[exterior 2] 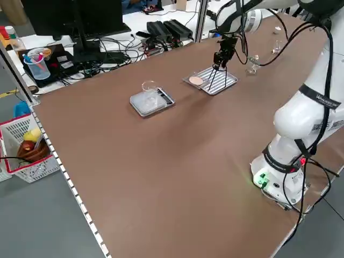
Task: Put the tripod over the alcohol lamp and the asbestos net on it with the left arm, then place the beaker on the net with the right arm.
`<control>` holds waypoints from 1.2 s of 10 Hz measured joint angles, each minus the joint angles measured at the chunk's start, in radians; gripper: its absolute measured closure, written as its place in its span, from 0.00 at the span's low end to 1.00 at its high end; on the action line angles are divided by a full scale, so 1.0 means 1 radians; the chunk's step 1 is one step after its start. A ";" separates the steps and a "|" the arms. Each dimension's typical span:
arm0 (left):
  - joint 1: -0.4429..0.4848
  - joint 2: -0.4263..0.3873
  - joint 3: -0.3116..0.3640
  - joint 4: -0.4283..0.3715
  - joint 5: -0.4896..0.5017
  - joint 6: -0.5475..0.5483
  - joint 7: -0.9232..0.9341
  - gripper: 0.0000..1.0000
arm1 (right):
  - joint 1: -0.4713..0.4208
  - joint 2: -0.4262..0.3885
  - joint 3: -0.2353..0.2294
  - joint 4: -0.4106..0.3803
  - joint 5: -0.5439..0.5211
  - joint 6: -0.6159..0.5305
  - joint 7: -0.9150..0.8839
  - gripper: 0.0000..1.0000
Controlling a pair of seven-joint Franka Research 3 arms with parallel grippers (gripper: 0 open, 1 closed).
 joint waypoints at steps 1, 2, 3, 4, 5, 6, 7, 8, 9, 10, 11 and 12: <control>0.001 -0.011 0.000 -0.018 0.000 0.000 -0.004 0.48 | -0.001 0.000 -0.001 0.000 0.000 0.000 0.001 0.00; 0.003 -0.015 0.000 -0.029 -0.002 0.002 -0.009 0.52 | -0.006 0.000 -0.004 0.000 0.000 -0.002 0.001 0.00; 0.009 -0.015 0.000 -0.030 -0.009 0.004 -0.016 0.53 | -0.009 0.000 -0.006 0.000 0.000 -0.005 0.001 0.00; 0.021 -0.016 0.000 -0.029 -0.024 0.009 -0.017 0.53 | -0.011 0.000 -0.006 0.000 0.000 -0.009 0.001 0.00; 0.029 -0.016 0.000 -0.025 -0.044 0.014 -0.017 0.53 | -0.011 0.000 -0.006 0.000 0.000 -0.014 0.001 0.00; 0.031 -0.016 0.000 -0.019 -0.070 0.016 -0.019 0.53 | -0.011 0.000 -0.006 0.000 0.000 -0.015 0.001 0.00; 0.030 -0.015 -0.002 -0.011 -0.093 0.017 -0.026 0.53 | -0.012 0.000 -0.006 0.000 0.000 -0.016 0.001 0.00; 0.027 -0.009 -0.004 0.002 -0.099 0.017 -0.044 0.52 | -0.012 0.000 -0.006 0.000 0.000 -0.016 0.001 0.00; 0.023 0.005 -0.005 0.014 -0.099 0.022 -0.059 0.52 | -0.012 -0.001 -0.006 0.000 0.000 -0.017 0.001 0.00; 0.019 0.021 -0.006 0.021 -0.099 0.033 -0.065 0.52 | -0.012 -0.002 -0.006 0.000 0.001 -0.023 0.001 0.00; 0.017 0.037 -0.007 0.023 -0.099 0.041 -0.065 0.52 | -0.012 -0.005 -0.006 0.001 0.001 -0.038 0.001 0.00; 0.017 0.050 -0.007 0.024 -0.099 0.043 -0.065 0.52 | -0.012 -0.008 -0.006 0.001 0.001 -0.056 0.001 0.00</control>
